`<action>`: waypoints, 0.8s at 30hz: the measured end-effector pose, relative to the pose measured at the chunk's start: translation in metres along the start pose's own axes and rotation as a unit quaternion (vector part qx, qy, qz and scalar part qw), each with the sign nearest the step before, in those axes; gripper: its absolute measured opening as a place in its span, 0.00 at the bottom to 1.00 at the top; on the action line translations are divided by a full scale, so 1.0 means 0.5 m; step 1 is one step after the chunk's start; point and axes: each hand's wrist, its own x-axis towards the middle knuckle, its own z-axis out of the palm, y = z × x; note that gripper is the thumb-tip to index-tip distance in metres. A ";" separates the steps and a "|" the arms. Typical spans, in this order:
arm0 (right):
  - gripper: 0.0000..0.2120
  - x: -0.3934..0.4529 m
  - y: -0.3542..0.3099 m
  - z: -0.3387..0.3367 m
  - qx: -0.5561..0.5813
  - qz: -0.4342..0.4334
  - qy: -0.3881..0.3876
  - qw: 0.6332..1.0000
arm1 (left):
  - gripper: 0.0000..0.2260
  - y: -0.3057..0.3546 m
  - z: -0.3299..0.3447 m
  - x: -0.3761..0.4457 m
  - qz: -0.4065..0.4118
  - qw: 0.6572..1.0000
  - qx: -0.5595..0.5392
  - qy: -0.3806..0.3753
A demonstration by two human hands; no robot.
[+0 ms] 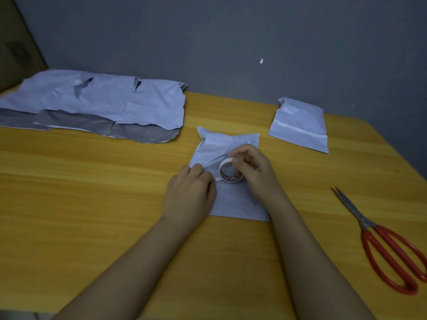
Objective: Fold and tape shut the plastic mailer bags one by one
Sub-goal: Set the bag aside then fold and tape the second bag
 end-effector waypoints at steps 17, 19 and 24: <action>0.17 0.010 -0.007 -0.007 -0.001 -0.014 0.001 1.000 | 0.06 0.003 -0.002 0.000 -0.012 1.000 0.004 -0.001; 0.15 0.010 -0.006 -0.010 -0.006 -0.015 0.003 1.000 | 0.05 0.003 -0.003 0.000 -0.013 1.000 0.006 0.000; 0.12 0.007 -0.002 -0.023 -0.015 -0.014 0.003 1.000 | 0.06 0.004 -0.004 0.001 -0.010 1.000 0.007 0.003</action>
